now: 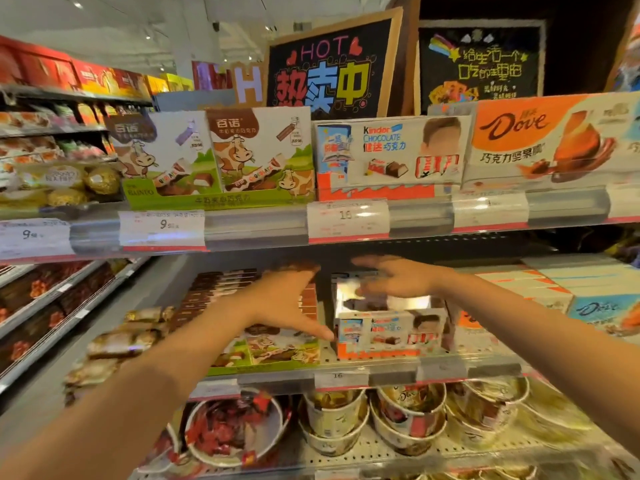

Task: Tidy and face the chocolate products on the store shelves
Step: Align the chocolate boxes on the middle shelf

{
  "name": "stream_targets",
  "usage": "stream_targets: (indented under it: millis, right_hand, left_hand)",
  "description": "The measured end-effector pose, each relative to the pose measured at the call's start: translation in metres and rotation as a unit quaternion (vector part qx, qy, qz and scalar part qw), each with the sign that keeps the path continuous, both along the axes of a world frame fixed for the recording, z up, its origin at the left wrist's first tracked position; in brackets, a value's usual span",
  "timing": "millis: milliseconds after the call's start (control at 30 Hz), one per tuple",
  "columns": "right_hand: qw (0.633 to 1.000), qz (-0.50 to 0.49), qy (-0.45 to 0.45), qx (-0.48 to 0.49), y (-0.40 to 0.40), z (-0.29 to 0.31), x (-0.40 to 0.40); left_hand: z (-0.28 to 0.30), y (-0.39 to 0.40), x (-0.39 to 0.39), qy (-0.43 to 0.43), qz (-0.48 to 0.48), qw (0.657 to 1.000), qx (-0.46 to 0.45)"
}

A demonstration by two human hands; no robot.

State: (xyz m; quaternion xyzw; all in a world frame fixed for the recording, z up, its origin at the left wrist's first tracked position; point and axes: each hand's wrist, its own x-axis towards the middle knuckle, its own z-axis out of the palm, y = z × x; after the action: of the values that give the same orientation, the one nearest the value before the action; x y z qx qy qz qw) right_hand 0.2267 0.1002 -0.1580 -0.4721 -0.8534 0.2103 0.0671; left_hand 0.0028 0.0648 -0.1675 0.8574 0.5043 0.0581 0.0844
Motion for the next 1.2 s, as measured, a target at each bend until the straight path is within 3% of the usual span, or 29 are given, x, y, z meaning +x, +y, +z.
stream_targets:
  millis: [167, 333, 567, 733, 867, 1067, 1200]
  right_hand:
    - [0.995, 0.022, -0.098, -0.005, 0.01, -0.02, 0.062]
    - [0.97, 0.036, -0.195, 0.137, 0.015, -0.036, 0.075]
    - [0.971, 0.057, -0.186, 0.142, 0.02, -0.036, 0.079]
    - [0.987, 0.047, -0.141, 0.058, 0.025, -0.03, 0.082]
    - [0.998, 0.037, -0.04, -0.022, 0.023, -0.017, 0.081]
    - [0.993, 0.085, -0.073, 0.021, 0.027, -0.013, 0.083]
    - [0.987, 0.105, -0.082, 0.086, 0.023, -0.016, 0.08]
  left_hand:
    - [-0.022, 0.017, 0.052, 0.025, 0.004, 1.0, 0.01]
    - [-0.028, 0.029, 0.067, 0.028, 0.019, 0.999, 0.021]
    - [-0.027, 0.028, 0.072, -0.008, 0.047, 0.999, 0.002]
    - [-0.024, 0.028, 0.072, -0.048, 0.057, 0.997, -0.026]
    - [-0.021, 0.025, 0.073, -0.052, 0.061, 0.996, -0.03]
    - [-0.02, 0.022, 0.075, 0.035, 0.042, 0.998, -0.038]
    - [-0.016, 0.018, 0.074, 0.145, -0.003, 0.989, 0.041]
